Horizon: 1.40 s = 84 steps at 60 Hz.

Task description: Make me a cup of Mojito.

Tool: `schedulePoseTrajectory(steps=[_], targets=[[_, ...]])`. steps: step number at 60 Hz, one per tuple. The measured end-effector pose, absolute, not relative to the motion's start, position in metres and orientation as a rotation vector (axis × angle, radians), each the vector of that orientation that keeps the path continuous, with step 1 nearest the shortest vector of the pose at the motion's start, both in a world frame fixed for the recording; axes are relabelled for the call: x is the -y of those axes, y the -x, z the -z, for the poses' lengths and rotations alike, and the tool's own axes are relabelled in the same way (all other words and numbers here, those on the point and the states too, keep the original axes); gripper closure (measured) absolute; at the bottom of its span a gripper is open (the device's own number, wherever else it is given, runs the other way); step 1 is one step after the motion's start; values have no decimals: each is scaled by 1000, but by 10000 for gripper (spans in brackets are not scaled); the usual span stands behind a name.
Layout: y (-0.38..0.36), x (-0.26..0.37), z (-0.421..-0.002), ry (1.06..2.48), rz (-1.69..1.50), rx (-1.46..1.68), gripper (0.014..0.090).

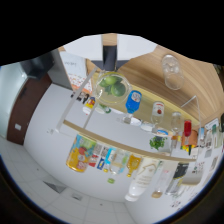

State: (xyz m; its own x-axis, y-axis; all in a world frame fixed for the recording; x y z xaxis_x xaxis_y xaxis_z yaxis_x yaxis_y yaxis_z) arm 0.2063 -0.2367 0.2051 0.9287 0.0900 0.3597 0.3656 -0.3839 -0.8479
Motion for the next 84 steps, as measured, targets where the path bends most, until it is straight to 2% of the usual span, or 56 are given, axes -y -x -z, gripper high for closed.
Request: schedulePoseTrajectory(steps=[13,21,36,50,51,52,53,55,60,61,64,73,84], targets=[[-253,252,-104,2201,26,11,890],[-268,261,-53,2291,-33,-34,890],[-270,273,-7,2377,-101,-55,886],[-272,271,-2,2367,-71,-43,863],[-272,271,-2,2367,-70,-45,840],[-274,271,-2,2369,-64,-51,720],[-276,272,-2,2369,-53,-59,706],[-278,272,-5,2364,-38,-67,597],[-282,273,-20,2337,-11,-78,222],[-283,274,-24,2333,-4,-83,183],[-287,275,-40,2295,28,-112,204],[-267,282,-96,2199,33,-156,196],[-205,304,-149,2093,46,-122,197]])
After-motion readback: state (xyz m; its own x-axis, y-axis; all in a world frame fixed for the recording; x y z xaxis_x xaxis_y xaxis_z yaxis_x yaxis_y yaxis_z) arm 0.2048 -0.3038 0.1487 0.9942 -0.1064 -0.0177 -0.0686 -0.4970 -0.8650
